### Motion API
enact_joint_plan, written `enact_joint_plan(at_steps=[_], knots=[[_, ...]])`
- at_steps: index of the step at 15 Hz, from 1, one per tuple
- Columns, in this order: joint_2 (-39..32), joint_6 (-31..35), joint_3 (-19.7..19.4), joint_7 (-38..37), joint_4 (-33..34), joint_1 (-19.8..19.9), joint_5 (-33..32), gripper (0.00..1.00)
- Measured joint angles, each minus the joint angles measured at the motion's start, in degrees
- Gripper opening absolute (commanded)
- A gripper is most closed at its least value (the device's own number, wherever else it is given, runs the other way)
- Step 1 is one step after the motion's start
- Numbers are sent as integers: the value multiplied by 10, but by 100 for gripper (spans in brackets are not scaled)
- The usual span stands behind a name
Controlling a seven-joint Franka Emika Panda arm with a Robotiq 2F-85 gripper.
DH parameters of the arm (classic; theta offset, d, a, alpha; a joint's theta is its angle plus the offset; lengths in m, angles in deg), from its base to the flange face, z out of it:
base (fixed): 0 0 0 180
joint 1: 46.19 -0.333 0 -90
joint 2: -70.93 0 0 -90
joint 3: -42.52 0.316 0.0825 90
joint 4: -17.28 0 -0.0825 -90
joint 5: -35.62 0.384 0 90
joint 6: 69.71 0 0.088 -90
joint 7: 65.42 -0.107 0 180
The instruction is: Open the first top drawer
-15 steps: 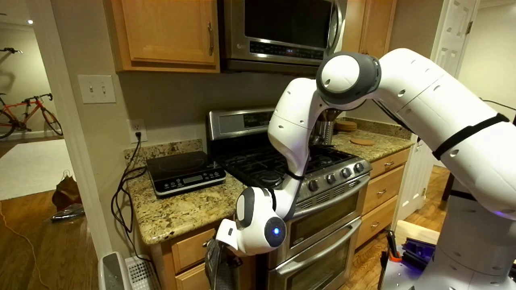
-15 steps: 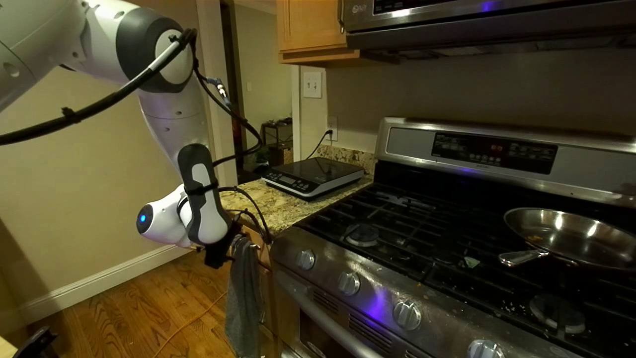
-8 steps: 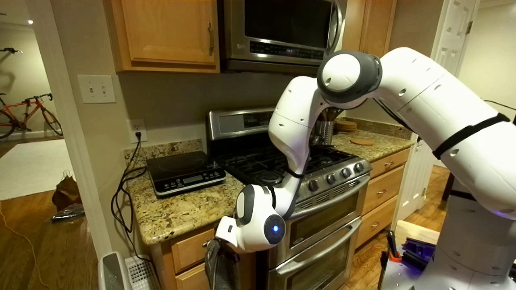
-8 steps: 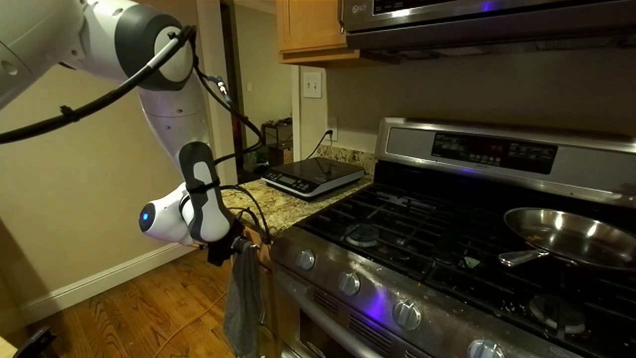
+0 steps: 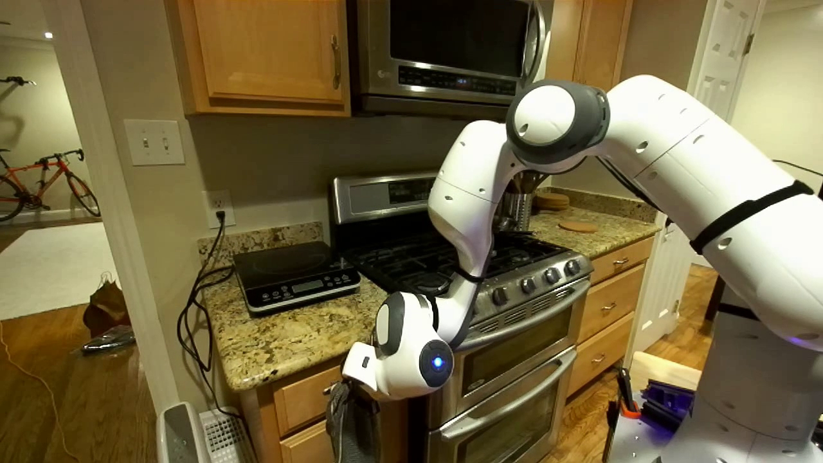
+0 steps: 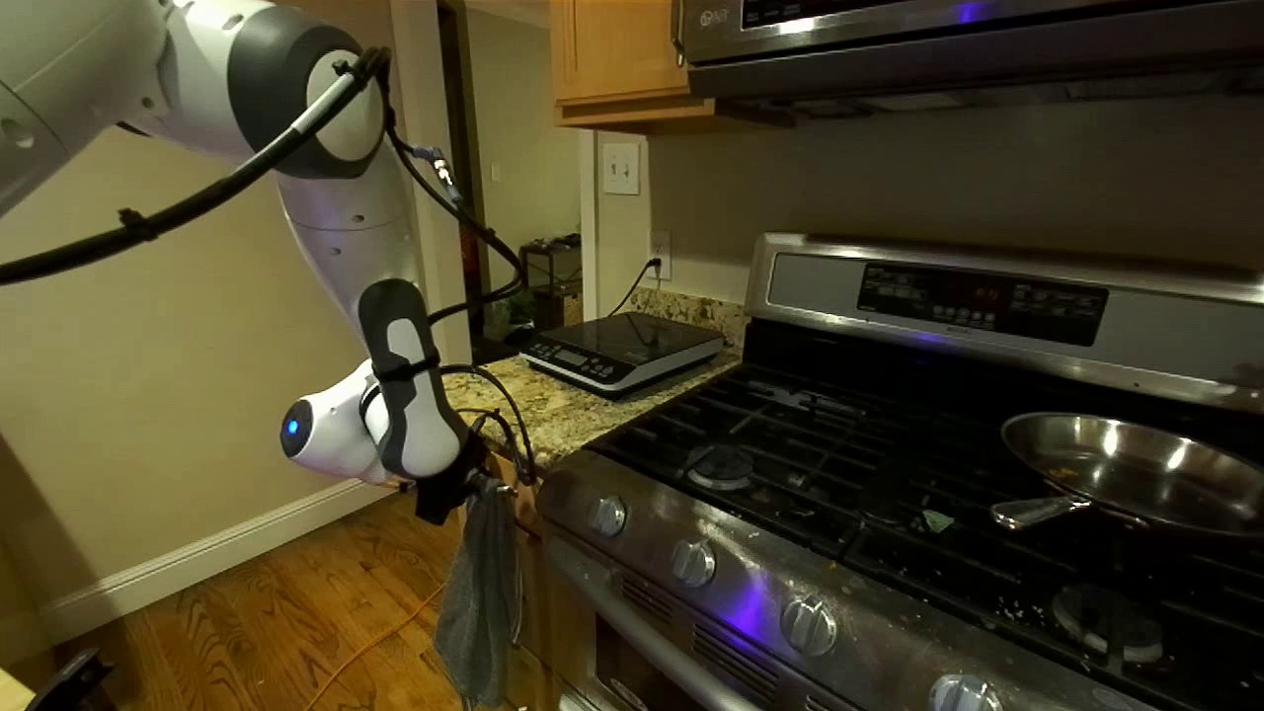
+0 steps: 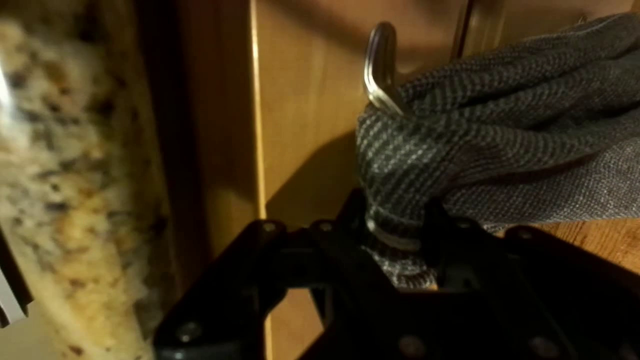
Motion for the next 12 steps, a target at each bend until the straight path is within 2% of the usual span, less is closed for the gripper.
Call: enact_joint_plan(at_steps=[12], knots=[[-1, -7, 2, -9, -3, 1, -7, 10]])
